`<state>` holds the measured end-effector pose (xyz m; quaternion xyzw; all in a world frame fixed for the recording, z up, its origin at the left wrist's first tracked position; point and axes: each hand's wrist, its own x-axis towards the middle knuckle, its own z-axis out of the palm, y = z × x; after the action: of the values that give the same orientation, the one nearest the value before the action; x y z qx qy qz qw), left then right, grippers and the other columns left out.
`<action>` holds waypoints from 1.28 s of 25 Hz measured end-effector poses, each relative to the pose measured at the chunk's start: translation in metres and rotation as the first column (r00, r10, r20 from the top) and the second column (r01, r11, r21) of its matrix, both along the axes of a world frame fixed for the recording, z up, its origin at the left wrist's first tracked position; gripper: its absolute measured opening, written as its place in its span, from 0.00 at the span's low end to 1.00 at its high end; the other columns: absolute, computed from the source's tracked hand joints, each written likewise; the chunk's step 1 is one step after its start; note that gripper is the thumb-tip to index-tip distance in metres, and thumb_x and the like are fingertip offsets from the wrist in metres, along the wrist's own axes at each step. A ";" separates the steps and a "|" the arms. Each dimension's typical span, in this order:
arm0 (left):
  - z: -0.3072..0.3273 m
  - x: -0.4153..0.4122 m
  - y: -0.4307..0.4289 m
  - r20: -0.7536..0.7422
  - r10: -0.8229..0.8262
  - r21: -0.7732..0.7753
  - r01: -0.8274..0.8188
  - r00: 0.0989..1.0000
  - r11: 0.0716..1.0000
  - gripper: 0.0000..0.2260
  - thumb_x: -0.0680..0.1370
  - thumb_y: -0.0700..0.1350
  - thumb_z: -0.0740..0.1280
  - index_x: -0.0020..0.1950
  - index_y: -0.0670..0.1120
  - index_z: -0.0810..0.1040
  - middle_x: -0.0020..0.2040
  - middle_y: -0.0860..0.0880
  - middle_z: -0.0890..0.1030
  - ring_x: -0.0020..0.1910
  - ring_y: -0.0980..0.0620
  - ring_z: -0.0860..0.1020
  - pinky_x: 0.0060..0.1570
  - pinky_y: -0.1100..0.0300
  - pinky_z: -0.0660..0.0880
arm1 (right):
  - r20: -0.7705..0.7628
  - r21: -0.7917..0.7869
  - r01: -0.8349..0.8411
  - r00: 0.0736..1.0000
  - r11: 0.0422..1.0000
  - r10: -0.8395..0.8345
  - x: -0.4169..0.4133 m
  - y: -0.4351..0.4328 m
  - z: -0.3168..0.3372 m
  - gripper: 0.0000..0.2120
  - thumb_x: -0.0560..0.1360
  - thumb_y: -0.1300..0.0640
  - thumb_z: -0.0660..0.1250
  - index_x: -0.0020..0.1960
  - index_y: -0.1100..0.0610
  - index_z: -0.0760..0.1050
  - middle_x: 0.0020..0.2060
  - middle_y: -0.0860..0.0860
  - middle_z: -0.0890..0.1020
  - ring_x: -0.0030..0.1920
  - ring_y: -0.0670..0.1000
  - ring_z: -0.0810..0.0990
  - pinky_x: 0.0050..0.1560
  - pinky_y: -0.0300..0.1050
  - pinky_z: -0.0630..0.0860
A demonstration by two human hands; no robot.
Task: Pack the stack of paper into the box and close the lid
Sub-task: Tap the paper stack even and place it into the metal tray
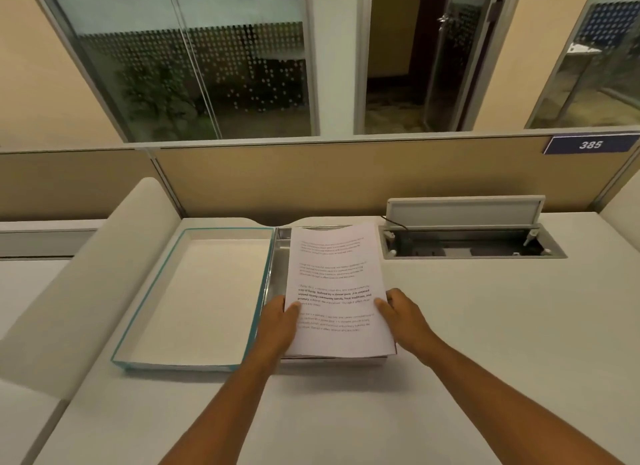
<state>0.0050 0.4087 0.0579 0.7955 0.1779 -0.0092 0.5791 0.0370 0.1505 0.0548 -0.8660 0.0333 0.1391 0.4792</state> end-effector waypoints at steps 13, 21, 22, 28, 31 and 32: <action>-0.052 0.087 0.031 -0.299 0.078 0.088 -0.054 0.951 0.995 0.16 0.85 0.41 0.63 0.72 0.40 0.77 0.53 0.47 0.83 0.42 0.54 0.80 0.32 0.62 0.77 | -0.255 -0.119 0.059 0.963 0.991 -0.088 0.088 0.064 -0.037 0.17 0.86 0.54 0.59 0.71 0.62 0.73 0.66 0.60 0.81 0.59 0.58 0.82 0.62 0.54 0.83; -0.049 0.080 0.022 -0.307 0.057 0.197 0.005 0.950 0.980 0.15 0.85 0.40 0.62 0.72 0.39 0.75 0.62 0.40 0.83 0.48 0.48 0.80 0.35 0.64 0.76 | -0.182 -0.220 0.020 0.981 0.975 -0.061 0.066 0.073 -0.012 0.31 0.83 0.47 0.66 0.79 0.60 0.62 0.73 0.58 0.77 0.68 0.61 0.81 0.63 0.54 0.82; -0.047 0.082 0.020 -0.298 0.050 0.205 0.012 0.953 0.979 0.15 0.85 0.40 0.62 0.71 0.39 0.75 0.65 0.40 0.82 0.50 0.47 0.80 0.40 0.62 0.78 | -0.144 -0.261 0.007 0.989 0.965 -0.046 0.065 0.074 -0.007 0.32 0.82 0.46 0.67 0.79 0.59 0.61 0.73 0.57 0.77 0.68 0.61 0.81 0.62 0.54 0.81; -0.037 0.072 0.019 -0.268 0.021 0.305 0.064 0.963 0.950 0.15 0.84 0.40 0.66 0.71 0.41 0.74 0.68 0.40 0.81 0.57 0.43 0.82 0.51 0.55 0.80 | 0.067 -0.466 -0.167 0.973 0.869 0.223 0.023 0.073 0.006 0.29 0.80 0.40 0.66 0.75 0.53 0.65 0.70 0.54 0.78 0.65 0.57 0.81 0.63 0.55 0.83; -0.038 0.061 0.017 -0.253 0.008 0.369 0.088 0.967 0.925 0.16 0.83 0.39 0.69 0.71 0.42 0.75 0.67 0.41 0.82 0.60 0.42 0.83 0.53 0.54 0.80 | 0.030 -0.585 -0.286 0.928 0.759 0.372 -0.006 0.071 -0.017 0.33 0.80 0.34 0.60 0.76 0.54 0.64 0.72 0.53 0.75 0.68 0.56 0.77 0.67 0.53 0.80; -0.034 0.056 0.016 -0.237 0.007 0.388 0.089 0.971 0.917 0.16 0.82 0.39 0.69 0.70 0.42 0.75 0.67 0.41 0.82 0.58 0.43 0.82 0.54 0.53 0.80 | 0.015 -0.610 -0.315 0.913 0.727 0.408 -0.013 0.069 -0.022 0.36 0.80 0.33 0.59 0.78 0.55 0.63 0.74 0.54 0.73 0.70 0.57 0.75 0.70 0.54 0.77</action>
<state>0.0610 0.4246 0.0237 0.8931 0.2261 -0.0787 0.3809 0.0242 0.2195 0.0329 -0.9693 -0.1300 0.1478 0.1472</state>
